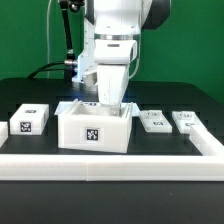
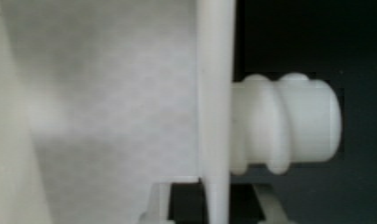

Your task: Assemble cabinet

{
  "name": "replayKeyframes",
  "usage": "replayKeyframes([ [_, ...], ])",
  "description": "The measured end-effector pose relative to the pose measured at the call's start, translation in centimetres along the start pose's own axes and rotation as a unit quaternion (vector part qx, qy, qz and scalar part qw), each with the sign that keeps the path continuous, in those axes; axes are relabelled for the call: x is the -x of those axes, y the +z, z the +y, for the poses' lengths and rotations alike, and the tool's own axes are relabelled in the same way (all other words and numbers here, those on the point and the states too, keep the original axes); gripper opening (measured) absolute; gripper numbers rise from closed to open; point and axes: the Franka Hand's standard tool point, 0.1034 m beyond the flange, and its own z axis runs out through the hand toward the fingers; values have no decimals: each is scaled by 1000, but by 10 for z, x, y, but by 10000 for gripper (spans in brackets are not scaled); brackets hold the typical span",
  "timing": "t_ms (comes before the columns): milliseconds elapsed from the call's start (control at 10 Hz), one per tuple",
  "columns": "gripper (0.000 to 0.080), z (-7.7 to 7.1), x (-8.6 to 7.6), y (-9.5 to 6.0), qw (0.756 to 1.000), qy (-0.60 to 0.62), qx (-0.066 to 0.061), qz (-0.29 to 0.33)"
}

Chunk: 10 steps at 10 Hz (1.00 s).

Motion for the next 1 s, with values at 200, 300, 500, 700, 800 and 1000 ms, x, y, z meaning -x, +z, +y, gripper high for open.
replayKeyframes([
  [200,36,17,-2,-1,999,-45,7,1],
  [300,36,22,-8,-1,998,-55,10,0],
  [500,36,36,-30,-1,996,-89,22,-1],
  [700,36,35,-27,-1,996,-86,21,-2],
  [800,36,35,-27,-1,996,-86,21,-2],
  [1000,36,35,-28,-1,996,-85,21,-2],
])
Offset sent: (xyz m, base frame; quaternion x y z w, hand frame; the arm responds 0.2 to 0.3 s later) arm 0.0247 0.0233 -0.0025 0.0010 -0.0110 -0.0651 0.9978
